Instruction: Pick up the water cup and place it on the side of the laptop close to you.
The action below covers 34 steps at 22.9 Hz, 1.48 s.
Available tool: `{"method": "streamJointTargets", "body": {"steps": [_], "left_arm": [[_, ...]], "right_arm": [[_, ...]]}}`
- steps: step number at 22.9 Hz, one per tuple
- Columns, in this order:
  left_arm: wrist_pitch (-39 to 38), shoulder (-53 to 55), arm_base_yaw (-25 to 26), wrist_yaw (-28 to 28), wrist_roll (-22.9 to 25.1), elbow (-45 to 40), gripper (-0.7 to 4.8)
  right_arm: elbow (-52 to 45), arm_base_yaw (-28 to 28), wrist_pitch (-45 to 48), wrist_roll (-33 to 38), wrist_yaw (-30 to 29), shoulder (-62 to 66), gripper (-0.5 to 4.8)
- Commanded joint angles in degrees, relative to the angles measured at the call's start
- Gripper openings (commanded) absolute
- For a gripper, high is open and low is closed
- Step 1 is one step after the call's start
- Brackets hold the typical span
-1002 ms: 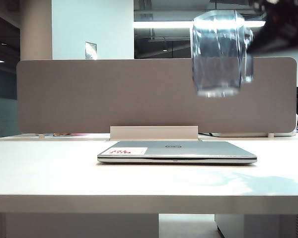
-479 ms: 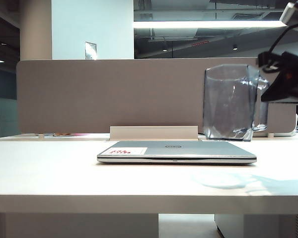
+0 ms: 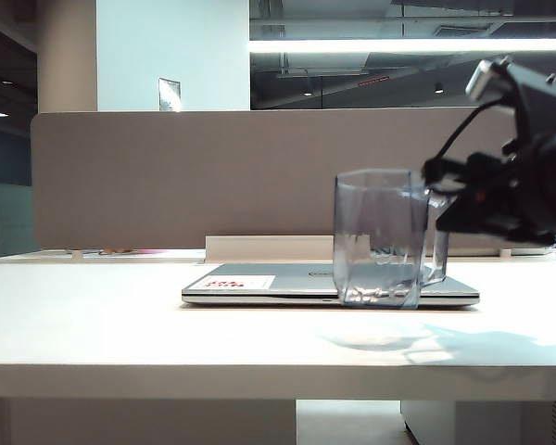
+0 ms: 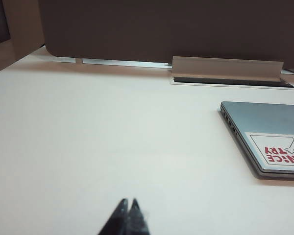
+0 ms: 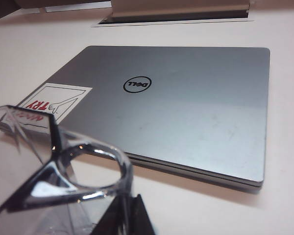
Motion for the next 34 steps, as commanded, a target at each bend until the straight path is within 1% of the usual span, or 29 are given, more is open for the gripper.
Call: {"method": "streamJointTargets", "body": {"steps": [1, 4, 6, 9, 16, 22, 34], "left_arm": [[0.3, 0.0, 0.0, 0.3, -0.1, 0.2, -0.03], [0.4, 0.0, 0.0, 0.3, -0.1, 0.2, -0.03], [0.3, 0.0, 0.0, 0.3, -0.1, 0.2, -0.03], [0.3, 0.0, 0.0, 0.3, -0.1, 0.2, -0.03], [0.4, 0.0, 0.0, 0.3, -0.1, 0.2, -0.03], [0.4, 0.0, 0.0, 0.3, -0.1, 0.2, -0.03], [0.4, 0.0, 0.0, 0.3, -0.1, 0.2, -0.03]], "right_arm": [[0.2, 0.0, 8.6, 0.2, 0.5, 4.3, -0.03], [0.2, 0.0, 14.4, 0.3, 2.1, 10.0, -0.03], [0.2, 0.0, 16.5, 0.3, 2.3, 11.4, -0.03], [0.2, 0.1, 16.7, 0.3, 4.6, 11.7, -0.03], [0.9, 0.1, 16.5, 0.2, 4.5, 12.2, -0.03], [4.7, 0.9, 16.2, -0.3, 4.2, 16.3, -0.03], [4.8, 1.4, 15.3, -1.9, 4.4, 17.4, -0.01]]}}
